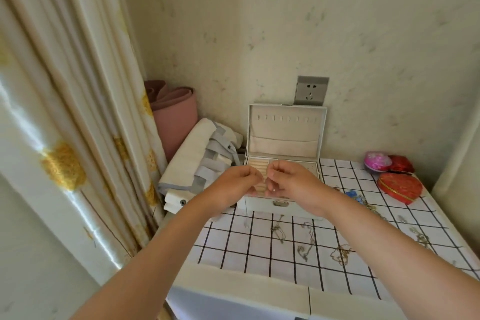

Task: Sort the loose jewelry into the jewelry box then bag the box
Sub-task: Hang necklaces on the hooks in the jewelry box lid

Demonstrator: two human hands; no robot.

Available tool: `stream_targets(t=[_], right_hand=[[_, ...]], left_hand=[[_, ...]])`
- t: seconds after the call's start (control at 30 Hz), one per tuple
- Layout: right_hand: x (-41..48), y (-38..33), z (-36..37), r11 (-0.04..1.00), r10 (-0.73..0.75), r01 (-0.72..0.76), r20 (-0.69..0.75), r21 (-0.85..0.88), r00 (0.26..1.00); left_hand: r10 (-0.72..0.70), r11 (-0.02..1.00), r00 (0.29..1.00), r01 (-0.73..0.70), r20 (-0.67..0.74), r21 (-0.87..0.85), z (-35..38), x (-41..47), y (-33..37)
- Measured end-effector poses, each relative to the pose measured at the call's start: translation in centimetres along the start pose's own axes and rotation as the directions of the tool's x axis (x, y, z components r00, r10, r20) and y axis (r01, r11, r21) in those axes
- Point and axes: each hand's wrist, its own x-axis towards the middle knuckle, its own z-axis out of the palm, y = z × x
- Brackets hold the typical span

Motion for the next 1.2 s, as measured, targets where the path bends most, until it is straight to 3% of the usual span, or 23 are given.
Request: stream_targets(t=[0.13, 0.3, 0.4, 0.5, 0.63, 0.73, 0.9, 0.97, 1.07, 1.2], right_hand=[[-0.2, -0.2, -1.0, 0.999, -0.021, 0.023, -0.049, 0.032, 0.999], [-1.4, -0.9, -3.3, 0.998, -0.059, 0.058, -0.038, -0.038, 0.998], [-2.0, -1.4, -4.5, 0.982, -0.045, 0.05, 0.032, -0.181, 0.998], [-1.9, -1.4, -5.3, 0.953, -0.003, 0.021, 0.06, -0.303, 0.998], [-0.7, -1.6, -5.8, 0.981, -0.005, 0.006, 0.002, -0.193, 1.0], [0.7, -2.3, -5.7, 0.993, -0.046, 0.037, -0.075, -0.115, 0.996], [3.5, -3.4, -5.1, 0.98, -0.142, 0.107, -0.219, -0.165, 0.965], [4.9, -3.7, -4.9, 0.955, -0.222, 0.15, -0.283, -0.256, 0.933], [7.9, -3.9, -5.2, 0.922, -0.322, 0.198, -0.379, -0.333, 0.868], [11.8, -3.8, -5.6, 0.903, -0.375, 0.187, -0.495, -0.387, 0.784]], left_hand=[[-0.018, 1.0, 1.0, 0.018, 0.003, 0.017, -0.7, 0.5, 1.4], [-0.026, 0.977, 0.999, 0.018, 0.033, 0.214, -0.9, 0.1, 2.5], [-0.019, 0.97, 0.999, 0.011, 0.03, 0.244, -1.0, 0.2, 3.1], [-0.007, 0.996, 1.0, 0.007, -0.003, 0.087, -1.4, 0.7, 3.5], [0.026, 0.961, 0.999, -0.033, -0.031, -0.275, -2.1, 2.0, 2.8], [0.061, 0.922, 0.997, -0.075, -0.048, -0.38, -2.5, 3.2, 2.7], [0.042, 0.86, 0.996, -0.075, -0.077, -0.504, -3.4, 5.5, 2.9], [0.029, 0.906, 0.991, -0.08, -0.128, -0.415, -4.0, 6.7, 2.8], [0.099, 0.978, 0.958, -0.143, -0.269, -0.15, -4.5, 9.0, 2.5], [0.174, 0.973, 0.874, -0.224, -0.453, -0.059, -4.2, 13.0, 1.5]])
